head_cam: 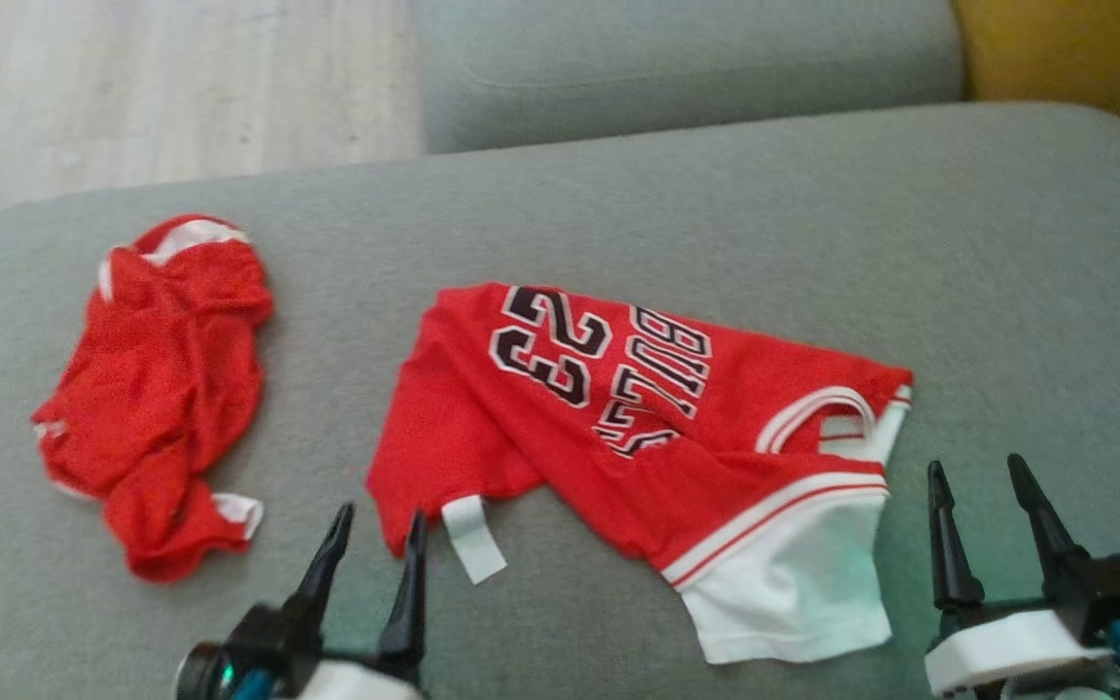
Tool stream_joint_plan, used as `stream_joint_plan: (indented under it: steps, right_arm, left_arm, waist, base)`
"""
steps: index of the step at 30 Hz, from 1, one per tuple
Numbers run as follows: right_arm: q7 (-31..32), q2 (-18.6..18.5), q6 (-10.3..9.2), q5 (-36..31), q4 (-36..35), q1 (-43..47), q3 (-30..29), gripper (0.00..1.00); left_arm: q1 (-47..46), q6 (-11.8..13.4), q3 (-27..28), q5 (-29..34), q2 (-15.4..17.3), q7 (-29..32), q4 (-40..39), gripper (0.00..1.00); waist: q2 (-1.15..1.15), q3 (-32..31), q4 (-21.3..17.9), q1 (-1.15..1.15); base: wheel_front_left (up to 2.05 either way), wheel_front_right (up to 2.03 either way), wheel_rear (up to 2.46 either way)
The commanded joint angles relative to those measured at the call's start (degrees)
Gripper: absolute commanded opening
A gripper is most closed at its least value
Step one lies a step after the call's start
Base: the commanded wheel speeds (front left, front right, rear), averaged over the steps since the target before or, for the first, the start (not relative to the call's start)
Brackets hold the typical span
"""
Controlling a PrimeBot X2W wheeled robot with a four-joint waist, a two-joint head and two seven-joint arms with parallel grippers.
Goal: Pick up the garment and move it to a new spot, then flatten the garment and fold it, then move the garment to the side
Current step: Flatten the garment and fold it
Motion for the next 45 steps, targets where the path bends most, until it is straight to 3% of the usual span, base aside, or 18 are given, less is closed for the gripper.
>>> stream_joint_plan:
  steps: [1, 5, 10, 21, 30, 38, 43, 45]
  right_arm:
    - [-0.63, -0.58, -0.05, -0.33, -1.30, -0.06, 1.06, 1.00]
    - [-0.63, -0.58, -0.05, -0.32, -0.52, 0.62, 0.98, 1.00]
    - [-0.63, -0.58, -0.05, 0.69, 0.41, 1.71, 1.95, 1.00]
    - [-0.63, -0.58, -0.05, 2.01, 1.45, 3.33, 4.41, 1.00]
    - [-0.63, -0.58, -0.05, 2.02, 1.19, 2.84, 4.89, 1.00]
    - [-0.63, -0.58, -0.05, 2.66, 0.53, 2.44, 5.80, 1.00]
    - [-0.58, -0.58, -0.05, 4.78, -1.57, 1.70, 5.67, 1.00]
    - [1.68, -0.58, -0.05, 3.83, -1.53, 1.84, 7.01, 1.00]
  left_arm:
    - [0.07, -0.15, 4.25, 2.37, 0.36, -0.60, -1.84, 1.00]
    - [4.64, -1.15, 10.58, 8.29, -1.54, -0.60, -2.13, 1.00]
    - [8.56, -4.79, 19.07, 14.71, -5.43, -0.60, -2.40, 1.00]
    - [11.09, -11.36, 28.26, 20.99, -10.43, -0.61, 0.09, 1.00]
    - [11.13, -14.11, 31.11, 23.29, -12.07, -0.61, 1.23, 1.00]
    - [10.70, -15.21, 31.52, 23.54, -12.45, -0.61, 1.67, 1.00]
    - [9.59, -15.14, 30.71, 22.22, -12.52, -0.61, -2.46, 1.00]
    - [9.52, -15.17, 29.67, 22.07, -12.53, -0.61, -2.09, 1.00]
  waist:
    - [0.00, -1.44, 2.26, 0.01]
    - [0.00, -2.11, 3.86, 0.01]
    - [0.00, -2.99, 4.42, 0.01]
    - [0.00, -4.03, 2.94, 0.01]
    - [0.00, -3.87, 2.69, 0.01]
    - [0.00, -3.66, 2.52, 0.01]
    - [0.00, -3.04, 1.93, 0.01]
    - [0.00, -2.77, 1.62, 0.01]
  base:
    - [0.00, 0.00, 0.00]
    - [0.00, 0.00, 0.00]
    - [0.00, 0.00, 0.00]
    - [0.00, 0.00, 0.00]
    - [0.00, 0.00, 0.00]
    - [0.00, 0.00, 0.00]
    - [0.00, 0.00, 0.00]
    - [0.00, 0.00, 0.00]
